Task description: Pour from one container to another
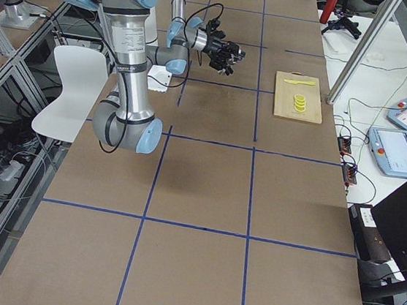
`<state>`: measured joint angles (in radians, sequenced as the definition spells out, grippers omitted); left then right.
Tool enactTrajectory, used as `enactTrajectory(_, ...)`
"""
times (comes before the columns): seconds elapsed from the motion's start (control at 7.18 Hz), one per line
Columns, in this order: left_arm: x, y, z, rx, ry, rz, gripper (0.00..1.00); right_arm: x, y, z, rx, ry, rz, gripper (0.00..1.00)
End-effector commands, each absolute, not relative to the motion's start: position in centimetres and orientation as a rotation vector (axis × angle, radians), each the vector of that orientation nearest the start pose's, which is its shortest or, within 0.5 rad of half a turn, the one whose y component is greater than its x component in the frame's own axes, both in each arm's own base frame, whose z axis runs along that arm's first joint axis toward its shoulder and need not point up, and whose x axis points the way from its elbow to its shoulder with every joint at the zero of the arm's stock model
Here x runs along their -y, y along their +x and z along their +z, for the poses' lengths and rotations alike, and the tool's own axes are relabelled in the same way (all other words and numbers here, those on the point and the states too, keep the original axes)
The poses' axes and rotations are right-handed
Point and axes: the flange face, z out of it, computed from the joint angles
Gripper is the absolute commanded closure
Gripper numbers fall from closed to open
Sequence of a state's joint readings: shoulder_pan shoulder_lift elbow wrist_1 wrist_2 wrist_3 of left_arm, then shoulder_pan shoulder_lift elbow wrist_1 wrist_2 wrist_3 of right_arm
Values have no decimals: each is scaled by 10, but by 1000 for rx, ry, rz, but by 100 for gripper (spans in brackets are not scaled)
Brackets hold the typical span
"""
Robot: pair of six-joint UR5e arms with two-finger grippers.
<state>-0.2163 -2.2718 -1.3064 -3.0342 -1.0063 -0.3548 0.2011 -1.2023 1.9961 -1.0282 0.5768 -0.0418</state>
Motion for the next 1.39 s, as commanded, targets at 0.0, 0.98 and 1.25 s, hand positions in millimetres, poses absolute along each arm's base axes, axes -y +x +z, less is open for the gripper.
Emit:
enactTrajectory(0.0,327,621,200,-1120,1473,160,100,310,-454,192,27,1460,-526,100)
enactTrajectory(0.98,328,621,200,-1119,1473,161,100,307,-458,195,-78,1454,-574,100)
enactTrajectory(1.25,328,621,200,-1119,1473,161,100,303,-462,198,-121,1447,-583,100)
